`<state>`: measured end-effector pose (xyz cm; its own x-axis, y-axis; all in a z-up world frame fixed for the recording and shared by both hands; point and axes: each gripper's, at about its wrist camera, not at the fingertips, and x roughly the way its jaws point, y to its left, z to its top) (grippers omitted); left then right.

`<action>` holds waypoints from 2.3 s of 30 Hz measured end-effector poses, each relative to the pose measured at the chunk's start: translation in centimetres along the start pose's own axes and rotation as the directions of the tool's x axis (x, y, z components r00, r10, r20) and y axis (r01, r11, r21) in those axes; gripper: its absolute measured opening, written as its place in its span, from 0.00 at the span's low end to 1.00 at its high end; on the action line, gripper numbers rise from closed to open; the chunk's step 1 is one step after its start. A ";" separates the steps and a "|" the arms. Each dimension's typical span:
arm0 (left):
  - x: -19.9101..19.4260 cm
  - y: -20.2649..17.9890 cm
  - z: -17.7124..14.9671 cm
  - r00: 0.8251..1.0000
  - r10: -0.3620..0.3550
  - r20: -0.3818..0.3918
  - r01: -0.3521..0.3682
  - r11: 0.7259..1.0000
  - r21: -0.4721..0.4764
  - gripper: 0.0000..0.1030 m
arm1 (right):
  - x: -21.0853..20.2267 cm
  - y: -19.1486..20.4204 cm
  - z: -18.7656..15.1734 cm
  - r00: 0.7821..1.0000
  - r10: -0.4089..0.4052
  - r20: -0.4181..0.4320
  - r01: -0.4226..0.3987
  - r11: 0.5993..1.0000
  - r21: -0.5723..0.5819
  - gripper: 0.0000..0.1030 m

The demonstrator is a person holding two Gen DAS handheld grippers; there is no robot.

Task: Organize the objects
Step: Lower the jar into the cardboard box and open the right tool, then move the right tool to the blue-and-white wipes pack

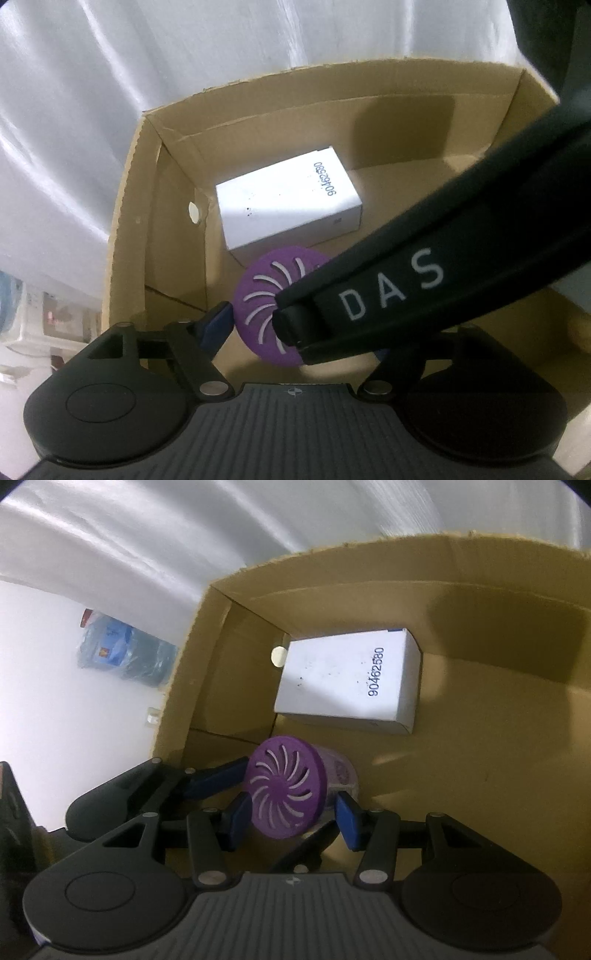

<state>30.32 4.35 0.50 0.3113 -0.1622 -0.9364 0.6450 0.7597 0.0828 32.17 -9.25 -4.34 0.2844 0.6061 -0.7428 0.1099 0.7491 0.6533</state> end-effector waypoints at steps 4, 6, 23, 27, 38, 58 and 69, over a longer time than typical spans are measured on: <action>-0.7 -0.1 -0.1 0.999 -0.005 0.032 0.005 1.000 -0.010 0.79 | -0.6 -0.1 -0.1 1.000 0.002 0.010 -0.002 1.000 0.010 0.52; -1.2 0.7 -0.3 0.999 0.002 0.052 -0.001 1.000 -0.021 0.84 | -1.4 0.0 -0.3 1.000 0.001 0.025 -0.001 1.000 0.006 0.55; -15.7 6.4 -11.0 0.933 0.044 0.358 0.062 0.958 -0.281 1.00 | -19.0 4.4 -12.1 0.893 0.109 0.437 -0.019 0.979 -0.204 0.83; -16.2 6.7 -15.0 0.921 0.048 0.386 0.104 0.926 -0.364 1.00 | -19.3 4.4 -16.2 0.881 0.147 0.450 -0.045 0.972 -0.230 0.85; -11.6 6.8 -23.4 0.944 0.039 0.328 0.123 0.880 -0.458 1.00 | -8.1 3.8 -19.2 0.959 0.117 0.258 -0.098 0.992 -0.085 0.87; -6.6 8.8 -21.6 0.902 -0.231 0.364 0.385 0.811 -0.440 1.00 | 0.5 3.5 -16.6 0.987 0.117 0.109 -0.125 0.989 0.072 0.87; -8.5 5.4 -21.7 0.904 -0.237 0.355 0.380 0.826 -0.416 1.00 | -0.5 3.9 -17.2 0.987 0.151 0.059 -0.154 0.987 0.049 0.88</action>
<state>16.00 23.52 1.52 0.3763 -0.5508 -0.7450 0.3609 0.8277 -0.4297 16.05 -2.04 -3.94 0.3532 0.6955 -0.6257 0.1118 0.6327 0.7663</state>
